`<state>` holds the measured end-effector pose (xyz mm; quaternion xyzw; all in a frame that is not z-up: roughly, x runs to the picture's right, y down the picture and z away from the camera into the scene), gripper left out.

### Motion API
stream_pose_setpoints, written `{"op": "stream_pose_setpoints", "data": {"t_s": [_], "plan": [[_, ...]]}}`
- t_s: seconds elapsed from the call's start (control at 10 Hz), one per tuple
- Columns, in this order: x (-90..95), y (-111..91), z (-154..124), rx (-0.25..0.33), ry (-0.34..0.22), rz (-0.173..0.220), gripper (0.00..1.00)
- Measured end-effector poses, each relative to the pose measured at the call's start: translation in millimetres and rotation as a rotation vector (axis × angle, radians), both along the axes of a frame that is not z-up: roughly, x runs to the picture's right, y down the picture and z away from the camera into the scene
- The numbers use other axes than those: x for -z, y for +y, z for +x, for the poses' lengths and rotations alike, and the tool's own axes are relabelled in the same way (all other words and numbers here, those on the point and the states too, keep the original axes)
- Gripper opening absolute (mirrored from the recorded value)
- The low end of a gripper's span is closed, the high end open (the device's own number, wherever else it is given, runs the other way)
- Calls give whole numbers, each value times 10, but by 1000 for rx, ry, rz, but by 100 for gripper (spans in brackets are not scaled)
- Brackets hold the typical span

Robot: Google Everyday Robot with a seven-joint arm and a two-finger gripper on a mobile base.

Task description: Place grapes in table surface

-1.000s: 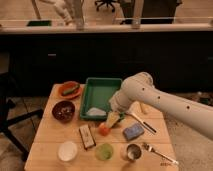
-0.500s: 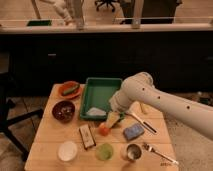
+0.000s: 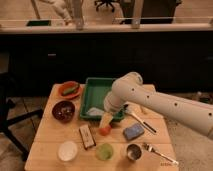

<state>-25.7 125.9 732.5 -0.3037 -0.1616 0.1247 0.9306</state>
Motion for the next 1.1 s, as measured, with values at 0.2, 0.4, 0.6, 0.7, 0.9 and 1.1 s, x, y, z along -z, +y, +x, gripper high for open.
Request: {"op": "stream_pose_setpoints", "data": {"t_s": [0.2, 0.4, 0.6, 0.7, 0.9, 1.1], "plan": [[-76, 26, -349, 10, -14, 4, 80], [-153, 61, -611, 19, -37, 3, 80], [-237, 87, -864, 31, -69, -3, 80], [-257, 92, -932, 33, -78, -6, 80], [-330, 97, -1074, 45, -101, -12, 80], [-385, 72, -1214, 51, -121, -14, 64]]}}
